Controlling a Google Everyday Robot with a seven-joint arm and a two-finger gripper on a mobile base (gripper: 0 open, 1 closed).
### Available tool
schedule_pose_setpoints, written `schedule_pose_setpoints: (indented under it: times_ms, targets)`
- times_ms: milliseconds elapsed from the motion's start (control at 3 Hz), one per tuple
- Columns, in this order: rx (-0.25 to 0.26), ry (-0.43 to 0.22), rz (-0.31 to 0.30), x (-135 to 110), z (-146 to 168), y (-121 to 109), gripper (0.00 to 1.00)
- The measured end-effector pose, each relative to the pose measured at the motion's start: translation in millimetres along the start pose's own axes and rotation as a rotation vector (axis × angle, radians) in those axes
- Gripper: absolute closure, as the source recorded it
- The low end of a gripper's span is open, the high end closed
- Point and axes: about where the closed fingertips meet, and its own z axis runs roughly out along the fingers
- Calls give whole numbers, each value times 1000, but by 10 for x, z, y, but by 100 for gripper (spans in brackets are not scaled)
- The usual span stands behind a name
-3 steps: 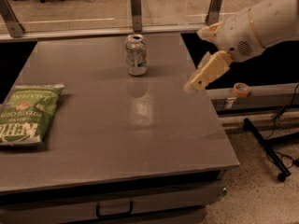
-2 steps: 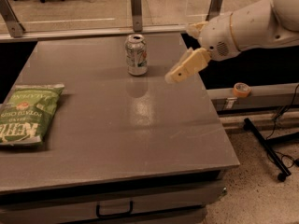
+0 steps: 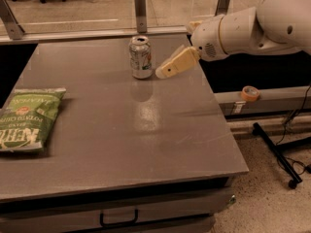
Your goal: Pick 7up can
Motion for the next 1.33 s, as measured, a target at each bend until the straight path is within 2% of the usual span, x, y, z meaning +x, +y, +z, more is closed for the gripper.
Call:
schedule_pose_setpoints:
  times_ms: [333,667,1333]
  targets:
    - [-5,2,11,11,58,51,0]
    - [-12,-23,82,122,226,121,0]
    - [-44,-108,125,210,615,181,0]
